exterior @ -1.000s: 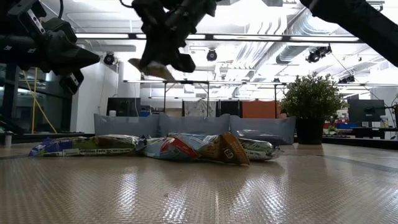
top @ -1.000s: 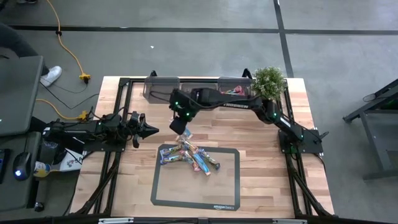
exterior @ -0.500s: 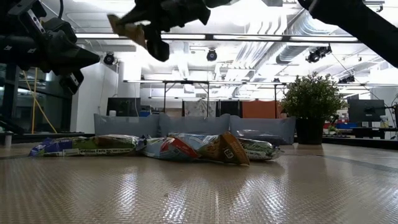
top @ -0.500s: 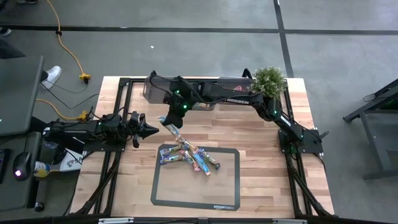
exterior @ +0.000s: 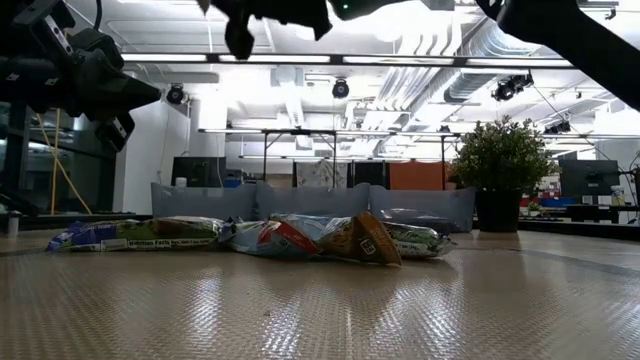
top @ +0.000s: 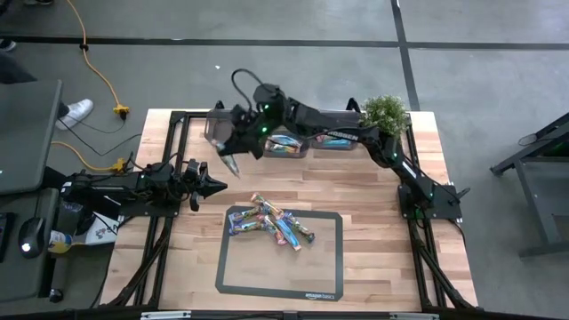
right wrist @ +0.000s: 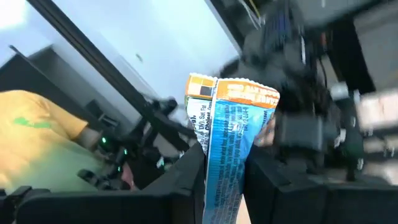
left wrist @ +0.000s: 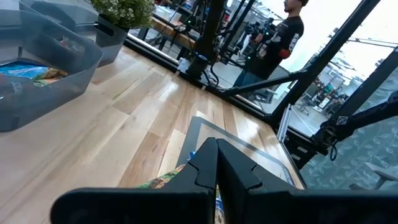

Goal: Pick and place Granola Bars by type
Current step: Put the yellow granola bar into the center black bin

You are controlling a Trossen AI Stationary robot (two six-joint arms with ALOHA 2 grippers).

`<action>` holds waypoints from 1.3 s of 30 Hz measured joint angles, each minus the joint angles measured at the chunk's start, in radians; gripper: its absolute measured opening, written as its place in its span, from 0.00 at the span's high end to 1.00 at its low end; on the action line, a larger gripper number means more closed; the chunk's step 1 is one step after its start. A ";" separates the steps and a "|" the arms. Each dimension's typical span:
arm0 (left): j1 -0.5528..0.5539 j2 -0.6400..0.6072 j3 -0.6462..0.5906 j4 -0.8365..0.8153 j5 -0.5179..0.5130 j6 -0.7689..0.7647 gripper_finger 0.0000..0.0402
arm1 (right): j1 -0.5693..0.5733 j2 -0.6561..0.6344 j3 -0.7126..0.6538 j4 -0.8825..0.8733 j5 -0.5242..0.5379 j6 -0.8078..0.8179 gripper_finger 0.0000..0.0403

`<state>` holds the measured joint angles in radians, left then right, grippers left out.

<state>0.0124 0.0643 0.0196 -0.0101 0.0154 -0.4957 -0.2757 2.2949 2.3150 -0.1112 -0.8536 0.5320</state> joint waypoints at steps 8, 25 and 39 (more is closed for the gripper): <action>0.000 0.000 0.000 0.000 -0.002 0.025 1.00 | -0.092 -0.075 0.000 0.004 0.051 -0.066 0.82; 0.000 0.000 0.000 0.000 -0.007 0.027 1.00 | -0.270 -0.208 0.000 -0.068 0.336 -0.299 0.82; 0.000 0.000 0.000 0.000 -0.008 0.027 1.00 | -0.321 -0.208 0.000 -0.545 0.747 -0.741 0.82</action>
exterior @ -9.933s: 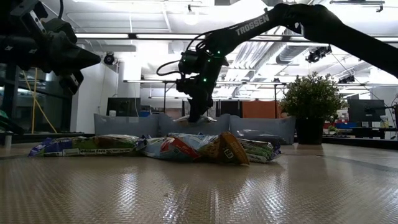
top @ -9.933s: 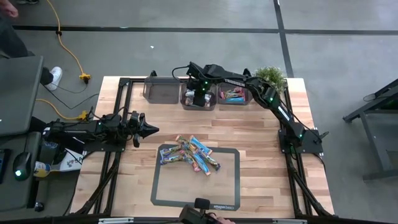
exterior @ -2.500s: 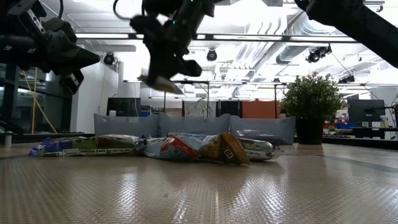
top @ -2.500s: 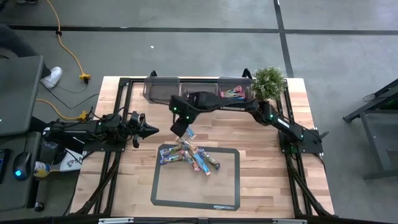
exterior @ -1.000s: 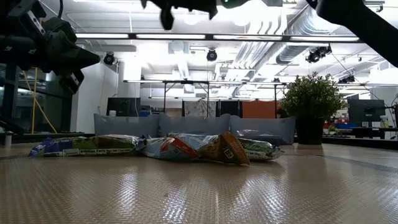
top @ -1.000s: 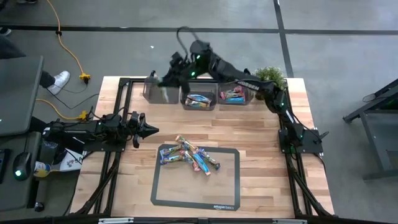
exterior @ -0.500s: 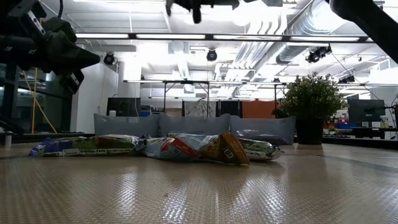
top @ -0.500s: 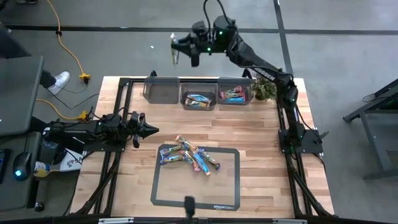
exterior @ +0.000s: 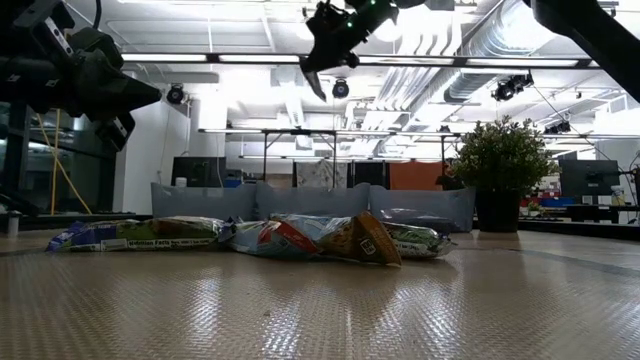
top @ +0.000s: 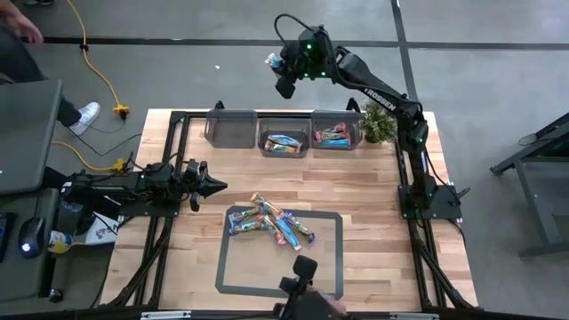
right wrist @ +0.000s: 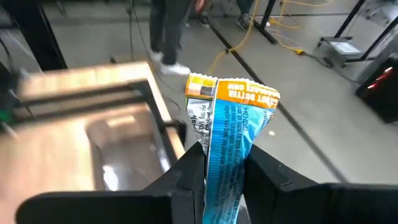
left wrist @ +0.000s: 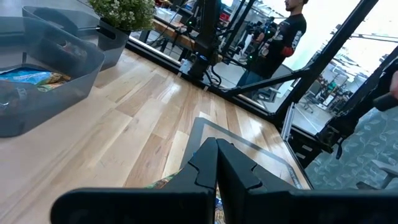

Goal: Pick and place Granola Bars by type
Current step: Put the yellow granola bar into the center black bin

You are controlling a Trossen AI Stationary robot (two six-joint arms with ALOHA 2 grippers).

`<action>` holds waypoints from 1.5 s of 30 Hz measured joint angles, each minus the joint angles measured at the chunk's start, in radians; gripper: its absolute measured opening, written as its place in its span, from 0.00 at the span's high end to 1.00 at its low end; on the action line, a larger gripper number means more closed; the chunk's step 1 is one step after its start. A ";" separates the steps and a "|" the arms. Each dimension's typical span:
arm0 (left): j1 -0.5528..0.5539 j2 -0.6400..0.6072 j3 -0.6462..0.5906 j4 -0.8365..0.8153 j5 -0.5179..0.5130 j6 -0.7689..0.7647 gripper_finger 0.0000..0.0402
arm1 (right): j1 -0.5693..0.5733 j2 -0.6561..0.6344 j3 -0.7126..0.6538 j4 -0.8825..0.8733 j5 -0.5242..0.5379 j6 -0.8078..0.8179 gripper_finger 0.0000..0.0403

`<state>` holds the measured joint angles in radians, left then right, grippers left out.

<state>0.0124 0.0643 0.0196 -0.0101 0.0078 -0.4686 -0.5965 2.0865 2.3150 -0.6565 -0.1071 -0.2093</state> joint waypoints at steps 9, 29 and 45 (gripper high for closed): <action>0.000 0.000 0.000 0.000 0.000 0.000 1.00 | 0.013 0.026 -0.108 -0.038 -0.019 -0.160 0.82; 0.000 0.000 0.000 0.000 0.000 -0.010 1.00 | 0.095 0.030 -0.580 0.042 -0.076 -0.228 0.82; 0.000 0.000 0.000 0.000 0.000 -0.010 1.00 | 0.093 0.030 -0.591 0.042 -0.144 -0.201 0.72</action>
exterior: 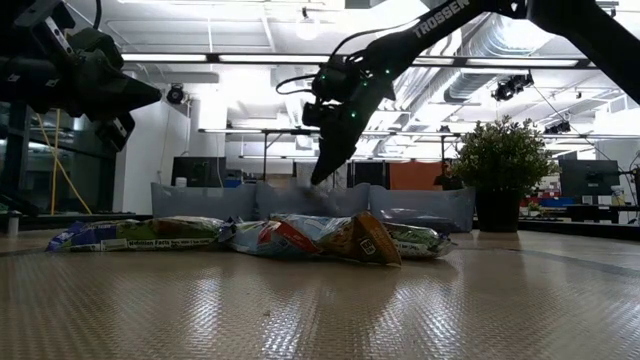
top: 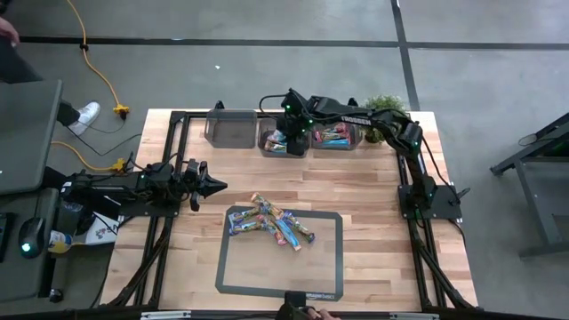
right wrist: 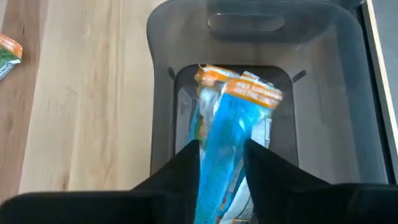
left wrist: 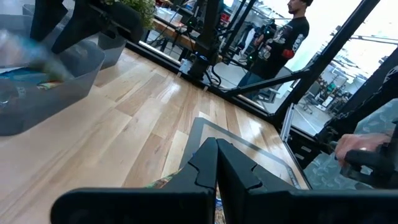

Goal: Pick and place Granola Bars by type
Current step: Put the yellow granola bar into the center black bin

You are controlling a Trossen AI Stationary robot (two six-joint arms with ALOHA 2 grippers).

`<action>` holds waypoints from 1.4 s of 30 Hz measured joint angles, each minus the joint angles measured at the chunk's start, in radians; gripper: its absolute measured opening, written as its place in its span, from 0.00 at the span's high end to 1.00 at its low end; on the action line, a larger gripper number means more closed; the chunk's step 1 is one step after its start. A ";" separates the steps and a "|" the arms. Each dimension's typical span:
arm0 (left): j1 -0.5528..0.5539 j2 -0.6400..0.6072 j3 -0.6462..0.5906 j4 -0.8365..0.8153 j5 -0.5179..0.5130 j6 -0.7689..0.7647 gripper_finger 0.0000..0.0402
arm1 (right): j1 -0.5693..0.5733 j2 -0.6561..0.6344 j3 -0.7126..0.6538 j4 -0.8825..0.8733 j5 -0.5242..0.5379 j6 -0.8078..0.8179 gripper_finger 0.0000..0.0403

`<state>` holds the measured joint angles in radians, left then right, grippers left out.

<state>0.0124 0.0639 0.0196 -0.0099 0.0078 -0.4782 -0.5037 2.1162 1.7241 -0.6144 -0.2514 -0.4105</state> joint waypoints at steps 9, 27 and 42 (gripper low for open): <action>0.000 0.000 0.000 0.000 0.000 0.000 1.00 | 0.000 0.000 0.003 0.025 0.057 0.034 0.57; 0.000 0.000 0.000 0.000 0.005 0.000 1.00 | 0.038 -0.005 0.367 0.045 -0.232 0.366 0.55; 0.000 0.000 0.000 0.000 0.004 -0.029 1.00 | 0.183 -0.006 0.403 0.053 -0.496 0.577 0.55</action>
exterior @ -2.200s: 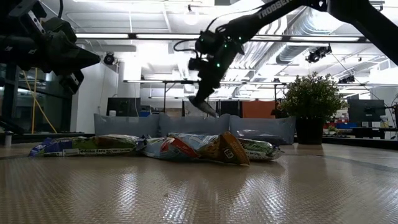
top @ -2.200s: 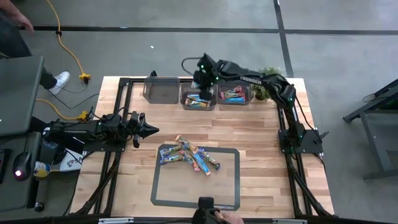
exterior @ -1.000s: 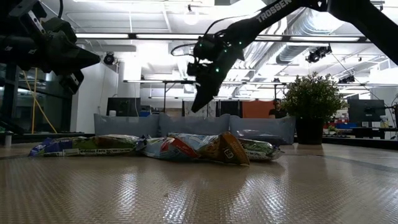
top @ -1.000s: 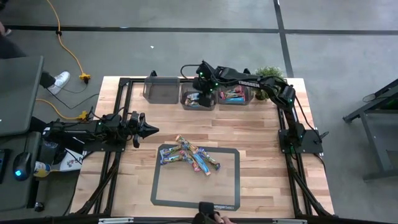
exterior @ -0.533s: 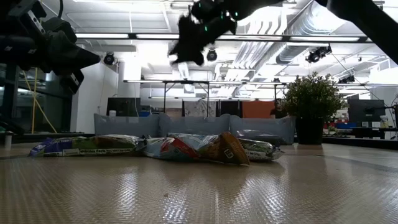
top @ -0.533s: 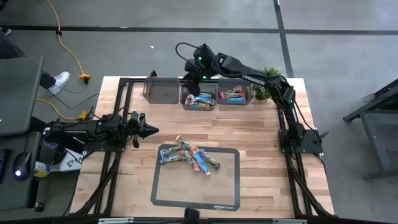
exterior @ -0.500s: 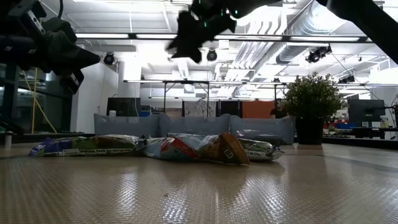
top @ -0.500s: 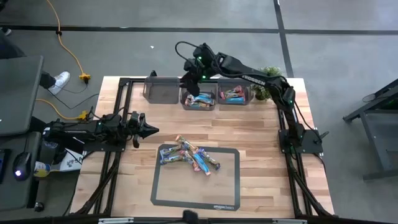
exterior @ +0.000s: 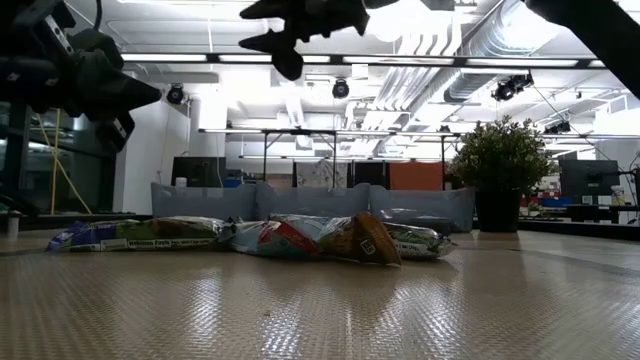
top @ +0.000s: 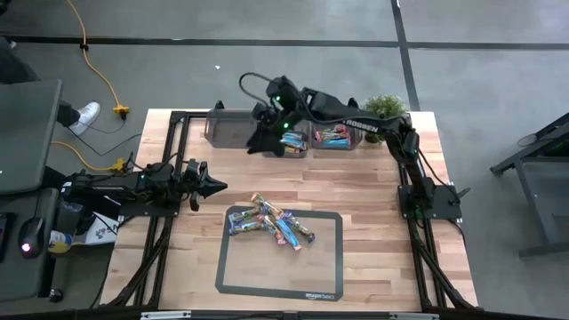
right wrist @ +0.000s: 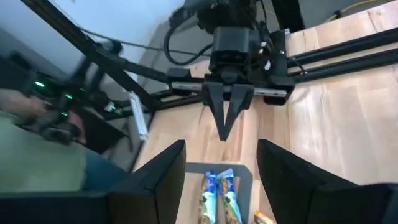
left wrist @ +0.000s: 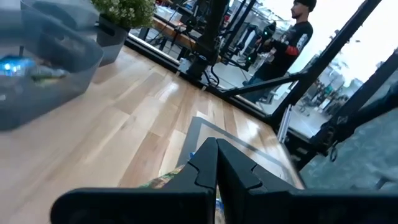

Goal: Pick and place Granola Bars by type
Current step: Put the yellow granola bar into the center black bin

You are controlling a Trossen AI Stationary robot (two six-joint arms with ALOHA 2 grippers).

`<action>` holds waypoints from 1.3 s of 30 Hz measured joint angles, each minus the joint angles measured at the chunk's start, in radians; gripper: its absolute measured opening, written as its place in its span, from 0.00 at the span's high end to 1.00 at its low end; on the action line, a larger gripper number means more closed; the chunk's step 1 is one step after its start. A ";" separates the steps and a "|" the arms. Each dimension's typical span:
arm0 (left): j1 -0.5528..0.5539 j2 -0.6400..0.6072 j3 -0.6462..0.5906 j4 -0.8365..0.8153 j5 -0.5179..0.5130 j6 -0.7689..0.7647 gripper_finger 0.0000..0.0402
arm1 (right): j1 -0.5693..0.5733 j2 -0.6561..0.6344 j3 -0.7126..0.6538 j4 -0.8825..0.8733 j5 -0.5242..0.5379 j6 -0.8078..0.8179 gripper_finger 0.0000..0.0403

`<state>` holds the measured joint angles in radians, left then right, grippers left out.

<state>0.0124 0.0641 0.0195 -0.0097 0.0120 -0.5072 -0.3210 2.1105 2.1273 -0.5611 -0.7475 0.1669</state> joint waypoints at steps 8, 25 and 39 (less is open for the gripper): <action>0.000 0.000 0.000 0.000 0.000 -0.073 1.00 | 0.150 0.000 0.000 -0.150 0.381 -0.021 0.55; 0.000 0.000 0.000 0.000 -0.001 -0.074 1.00 | 0.357 0.000 0.000 -0.263 0.777 0.122 0.55; 0.000 0.000 0.000 0.000 -0.001 -0.074 1.00 | 0.376 0.059 0.000 -0.170 0.755 0.108 0.55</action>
<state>0.0128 0.0639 0.0196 -0.0100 0.0111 -0.5814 0.0550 2.1695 2.1277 -0.7315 0.0077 0.2750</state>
